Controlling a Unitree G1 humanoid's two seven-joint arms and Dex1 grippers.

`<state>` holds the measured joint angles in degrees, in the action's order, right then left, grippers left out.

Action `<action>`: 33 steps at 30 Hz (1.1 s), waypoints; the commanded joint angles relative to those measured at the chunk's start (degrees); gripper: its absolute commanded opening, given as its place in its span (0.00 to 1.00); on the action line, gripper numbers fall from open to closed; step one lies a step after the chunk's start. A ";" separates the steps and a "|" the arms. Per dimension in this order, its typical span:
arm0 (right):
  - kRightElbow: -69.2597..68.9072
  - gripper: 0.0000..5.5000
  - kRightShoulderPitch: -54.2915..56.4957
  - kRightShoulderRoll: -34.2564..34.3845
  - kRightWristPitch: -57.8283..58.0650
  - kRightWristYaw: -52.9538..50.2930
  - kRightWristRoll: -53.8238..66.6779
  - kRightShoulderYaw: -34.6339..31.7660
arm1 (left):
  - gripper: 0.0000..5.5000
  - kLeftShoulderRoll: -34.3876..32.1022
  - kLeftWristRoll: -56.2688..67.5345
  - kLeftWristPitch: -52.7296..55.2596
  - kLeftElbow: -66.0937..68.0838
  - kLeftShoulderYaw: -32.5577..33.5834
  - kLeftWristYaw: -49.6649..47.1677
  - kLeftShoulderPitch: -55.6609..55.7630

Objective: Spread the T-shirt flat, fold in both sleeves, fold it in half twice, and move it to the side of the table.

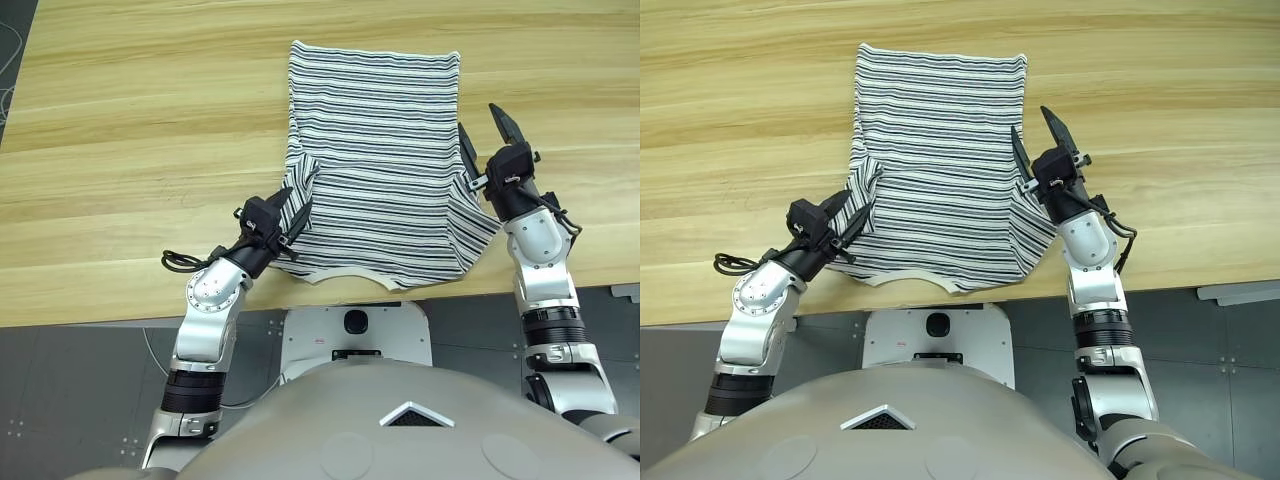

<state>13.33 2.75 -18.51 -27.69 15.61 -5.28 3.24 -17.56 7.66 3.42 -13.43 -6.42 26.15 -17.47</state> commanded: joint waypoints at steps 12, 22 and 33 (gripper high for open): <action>-30.10 0.41 -23.15 0.00 39.86 2.40 20.34 -8.31 | 0.50 7.60 6.67 -3.77 -2.60 3.09 -4.16 -0.08; -32.47 0.41 -24.50 4.64 61.94 -1.28 36.01 -13.41 | 0.50 7.90 4.21 -6.50 -0.34 2.69 -5.36 -0.34; -30.95 0.41 -23.97 8.01 68.10 -5.29 41.52 -17.13 | 0.50 7.71 3.61 -7.83 0.32 3.37 -5.70 -0.56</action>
<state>-19.49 -20.25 -10.61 37.55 11.78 36.78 -14.09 -9.57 12.10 -4.06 -13.75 -3.64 20.93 -17.91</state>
